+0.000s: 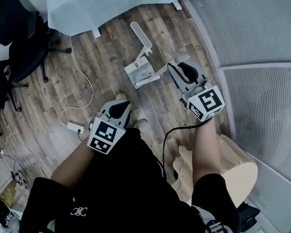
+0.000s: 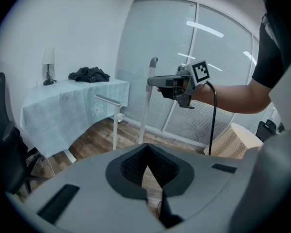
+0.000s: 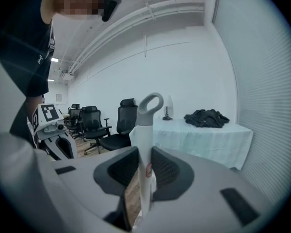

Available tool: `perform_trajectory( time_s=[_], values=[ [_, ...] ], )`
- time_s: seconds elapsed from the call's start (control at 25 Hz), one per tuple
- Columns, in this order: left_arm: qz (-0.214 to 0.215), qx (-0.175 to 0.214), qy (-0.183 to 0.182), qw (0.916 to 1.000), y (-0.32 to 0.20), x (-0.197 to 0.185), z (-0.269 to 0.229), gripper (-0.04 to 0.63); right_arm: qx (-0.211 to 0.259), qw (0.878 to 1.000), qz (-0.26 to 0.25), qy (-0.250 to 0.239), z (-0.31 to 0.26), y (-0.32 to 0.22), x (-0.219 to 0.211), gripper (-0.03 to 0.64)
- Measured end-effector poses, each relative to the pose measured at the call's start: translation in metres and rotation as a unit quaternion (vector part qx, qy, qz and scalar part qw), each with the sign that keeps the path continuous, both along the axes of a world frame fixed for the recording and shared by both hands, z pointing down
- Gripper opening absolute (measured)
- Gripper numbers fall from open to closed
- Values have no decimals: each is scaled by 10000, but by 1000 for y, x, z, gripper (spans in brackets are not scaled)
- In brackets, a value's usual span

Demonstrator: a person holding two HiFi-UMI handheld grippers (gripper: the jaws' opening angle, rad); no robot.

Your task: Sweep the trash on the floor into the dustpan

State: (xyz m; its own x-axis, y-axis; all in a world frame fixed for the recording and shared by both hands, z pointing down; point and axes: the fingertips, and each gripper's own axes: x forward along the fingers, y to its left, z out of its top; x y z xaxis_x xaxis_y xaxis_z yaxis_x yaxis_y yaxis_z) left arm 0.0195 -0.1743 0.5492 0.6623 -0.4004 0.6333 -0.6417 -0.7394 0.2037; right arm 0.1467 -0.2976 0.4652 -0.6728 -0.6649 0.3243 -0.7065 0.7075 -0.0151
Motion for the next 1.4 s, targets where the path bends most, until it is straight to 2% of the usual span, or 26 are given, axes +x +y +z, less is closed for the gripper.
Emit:
perform_trajectory(
  time_s=[0.2,0.36,0.64,0.84,1.08,1.4],
  values=[
    [42,73,32,10000,0,3,-4,-5,109,9985,515,-144,-14,13,19,94],
    [-3,105,34,9999,1,1,-5,-6,381,9960,809,-68,-19,9,12,94],
    [-132,2,-39,9999,-2,-21,4,-5,673,9953,625,305,-8,-7,-32,94],
    [-151,-61,-78,9998,-9,-32,13,-5,730,9948,678,216,-12,-20,-41,94],
    [-35,48,53,10000,-19,-21,4,-6,622,9924,1012,305,-19,-17,-22,95],
    [162,165,156,9996,-16,0,-8,-5,605,9869,1440,412,-44,15,20,95]
  ],
)
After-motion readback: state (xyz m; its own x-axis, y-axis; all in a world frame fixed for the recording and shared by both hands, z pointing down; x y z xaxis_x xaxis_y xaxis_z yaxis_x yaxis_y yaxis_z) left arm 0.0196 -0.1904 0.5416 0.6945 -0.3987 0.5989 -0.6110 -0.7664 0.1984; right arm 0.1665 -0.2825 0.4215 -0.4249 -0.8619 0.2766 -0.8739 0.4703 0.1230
